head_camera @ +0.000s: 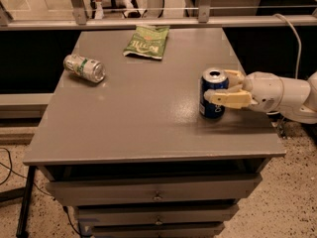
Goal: Place pepsi can upright
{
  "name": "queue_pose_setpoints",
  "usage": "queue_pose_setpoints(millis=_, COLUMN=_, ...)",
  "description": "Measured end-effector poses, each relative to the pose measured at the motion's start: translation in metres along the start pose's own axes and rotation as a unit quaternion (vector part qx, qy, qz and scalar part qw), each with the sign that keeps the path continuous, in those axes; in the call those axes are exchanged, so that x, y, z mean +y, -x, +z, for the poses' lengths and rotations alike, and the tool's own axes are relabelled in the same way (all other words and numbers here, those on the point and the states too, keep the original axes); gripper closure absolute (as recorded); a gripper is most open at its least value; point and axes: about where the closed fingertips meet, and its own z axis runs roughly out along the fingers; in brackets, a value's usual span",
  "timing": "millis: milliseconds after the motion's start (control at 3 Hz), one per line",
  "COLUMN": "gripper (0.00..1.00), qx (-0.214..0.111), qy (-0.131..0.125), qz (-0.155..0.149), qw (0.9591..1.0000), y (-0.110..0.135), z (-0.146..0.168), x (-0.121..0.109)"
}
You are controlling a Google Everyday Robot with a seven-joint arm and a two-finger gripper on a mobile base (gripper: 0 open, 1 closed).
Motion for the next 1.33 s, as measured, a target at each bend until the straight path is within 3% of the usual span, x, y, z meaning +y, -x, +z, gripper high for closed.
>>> queue_pose_setpoints(millis=333, gripper=0.12, qx=0.004, qy=0.002, qz=0.006, qw=1.0000, y=-0.003, z=0.000, x=0.000)
queue_pose_setpoints(millis=667, gripper=0.00, qx=0.022, qy=0.006, qz=0.004, qw=0.9997, y=-0.002, z=0.000, x=0.001)
queue_pose_setpoints(millis=1000, gripper=0.00, qx=0.076, qy=0.012, qz=-0.012, qw=0.9970, y=0.002, z=-0.007, x=-0.001)
queue_pose_setpoints(millis=1333, gripper=0.00, qx=0.155, qy=0.020, qz=-0.034, qw=0.9871, y=0.011, z=-0.029, x=-0.009)
